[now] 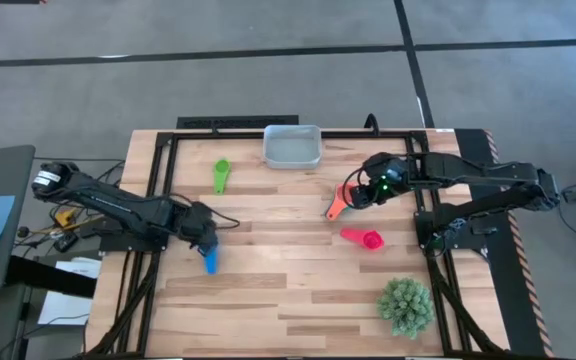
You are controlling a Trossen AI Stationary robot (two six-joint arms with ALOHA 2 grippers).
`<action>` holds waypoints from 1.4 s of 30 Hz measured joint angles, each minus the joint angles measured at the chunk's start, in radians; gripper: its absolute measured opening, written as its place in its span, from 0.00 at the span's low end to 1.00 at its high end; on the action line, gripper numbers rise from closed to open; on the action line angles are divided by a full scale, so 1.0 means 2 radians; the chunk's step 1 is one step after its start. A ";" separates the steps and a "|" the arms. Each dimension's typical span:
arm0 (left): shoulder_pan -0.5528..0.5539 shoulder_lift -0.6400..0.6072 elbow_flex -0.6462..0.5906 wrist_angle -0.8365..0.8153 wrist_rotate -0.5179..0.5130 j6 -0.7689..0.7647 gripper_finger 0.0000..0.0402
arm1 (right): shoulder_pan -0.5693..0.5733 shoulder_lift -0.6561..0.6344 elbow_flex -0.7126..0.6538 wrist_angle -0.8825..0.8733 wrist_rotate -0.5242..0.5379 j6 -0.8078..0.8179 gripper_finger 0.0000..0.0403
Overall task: Nest measuring cups in basket
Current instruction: Stack the blue measuring cup on top of the orange measuring cup
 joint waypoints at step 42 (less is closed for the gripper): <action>0.242 0.572 0.739 0.052 0.184 0.521 0.00 | 0.168 -0.017 0.000 -0.115 0.022 0.124 0.23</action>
